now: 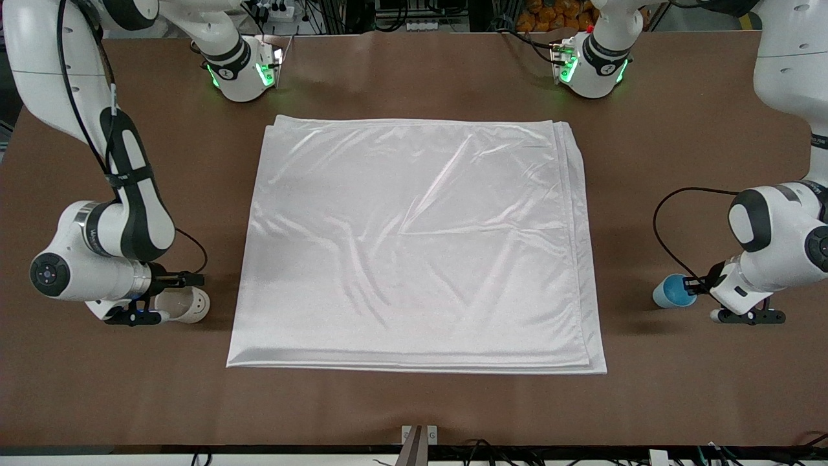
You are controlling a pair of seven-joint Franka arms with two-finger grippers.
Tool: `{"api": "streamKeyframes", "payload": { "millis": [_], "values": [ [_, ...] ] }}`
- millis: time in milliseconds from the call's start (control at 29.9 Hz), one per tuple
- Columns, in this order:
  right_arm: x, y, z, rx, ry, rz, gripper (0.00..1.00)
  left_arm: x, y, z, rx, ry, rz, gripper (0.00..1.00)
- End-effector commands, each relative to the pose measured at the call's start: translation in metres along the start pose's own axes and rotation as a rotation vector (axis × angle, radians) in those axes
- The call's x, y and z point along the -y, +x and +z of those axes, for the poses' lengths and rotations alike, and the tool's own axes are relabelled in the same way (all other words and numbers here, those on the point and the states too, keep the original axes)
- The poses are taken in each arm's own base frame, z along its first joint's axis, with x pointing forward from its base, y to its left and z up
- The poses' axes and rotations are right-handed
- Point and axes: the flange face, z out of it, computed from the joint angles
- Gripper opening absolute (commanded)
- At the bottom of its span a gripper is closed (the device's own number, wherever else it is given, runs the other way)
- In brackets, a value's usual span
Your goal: Place blue cup into white mug on cloth
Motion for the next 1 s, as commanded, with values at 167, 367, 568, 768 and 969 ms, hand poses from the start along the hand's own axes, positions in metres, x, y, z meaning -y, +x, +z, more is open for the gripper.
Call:
{"api": "streamKeyframes", "payload": {
  "millis": [167, 367, 568, 768, 969],
  "values": [
    [0.002, 0.008, 0.004, -0.034, 0.003, 0.001, 1.00, -0.029, 0.002, -0.082, -0.051, -0.001, 0.062, 0.00],
    [0.001, 0.013, 0.008, -0.062, -0.007, -0.003, 1.00, -0.044, 0.000, -0.118, -0.069, -0.004, 0.087, 0.00],
    [0.000, 0.013, 0.009, -0.061, -0.005, -0.003, 0.88, -0.060, -0.003, -0.139, -0.068, -0.010, 0.109, 0.00],
    [0.002, 0.012, 0.009, -0.058, -0.006, -0.007, 0.46, -0.057, -0.001, -0.146, -0.079, -0.006, 0.111, 0.00],
    [0.004, 0.012, 0.009, -0.058, -0.006, -0.010, 0.19, -0.063, -0.002, -0.164, -0.077, -0.008, 0.113, 0.00]
  ]
}}
